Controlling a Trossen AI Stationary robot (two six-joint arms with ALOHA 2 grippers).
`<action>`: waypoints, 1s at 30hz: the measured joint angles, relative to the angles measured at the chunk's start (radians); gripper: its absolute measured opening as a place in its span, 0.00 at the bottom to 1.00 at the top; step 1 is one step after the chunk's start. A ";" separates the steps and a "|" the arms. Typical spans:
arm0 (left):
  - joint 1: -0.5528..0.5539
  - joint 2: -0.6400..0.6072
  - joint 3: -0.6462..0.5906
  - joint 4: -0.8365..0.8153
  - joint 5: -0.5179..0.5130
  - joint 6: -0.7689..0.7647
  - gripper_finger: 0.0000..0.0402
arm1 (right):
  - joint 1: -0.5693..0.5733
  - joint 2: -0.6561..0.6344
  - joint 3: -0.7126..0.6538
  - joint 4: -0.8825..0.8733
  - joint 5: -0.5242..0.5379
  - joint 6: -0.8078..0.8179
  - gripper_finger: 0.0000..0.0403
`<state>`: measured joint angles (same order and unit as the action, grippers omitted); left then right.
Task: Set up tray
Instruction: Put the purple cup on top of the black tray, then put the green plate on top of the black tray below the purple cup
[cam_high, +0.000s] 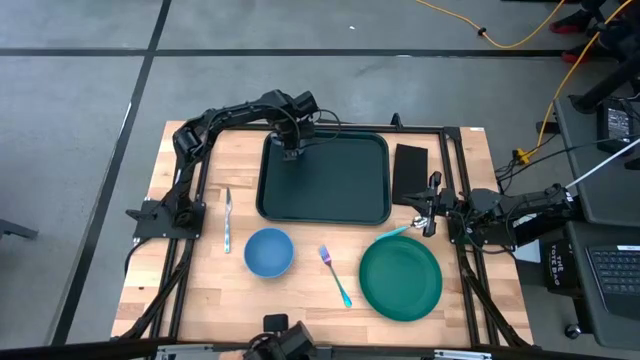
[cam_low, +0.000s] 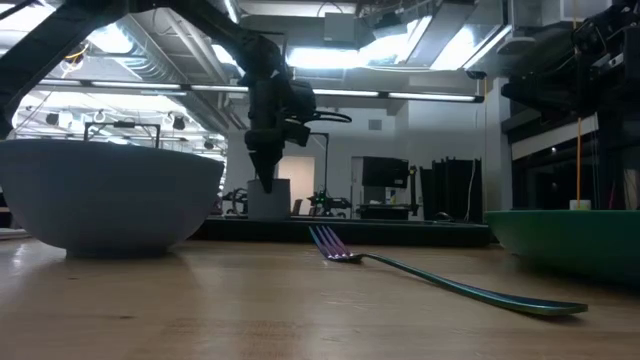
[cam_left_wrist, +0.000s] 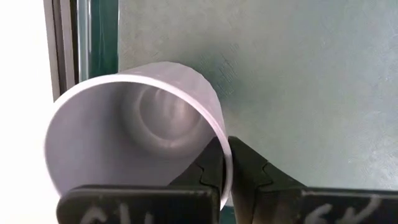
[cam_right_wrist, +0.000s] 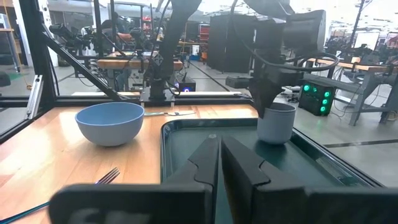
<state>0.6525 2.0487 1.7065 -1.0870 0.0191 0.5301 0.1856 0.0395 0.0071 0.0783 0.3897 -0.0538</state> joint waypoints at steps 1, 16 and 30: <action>0.000 0.000 0.000 0.000 0.000 0.000 0.02 | 0.000 0.000 0.000 0.000 0.000 0.000 0.06; -0.005 0.000 0.000 0.000 -0.001 -0.002 0.15 | 0.000 0.000 0.000 0.000 0.000 0.000 0.06; -0.005 -0.006 0.000 0.003 -0.007 -0.003 0.29 | 0.000 0.000 0.000 0.000 -0.001 0.000 0.06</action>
<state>0.6479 2.0430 1.7065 -1.0843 0.0125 0.5270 0.1856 0.0395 0.0071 0.0780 0.3889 -0.0536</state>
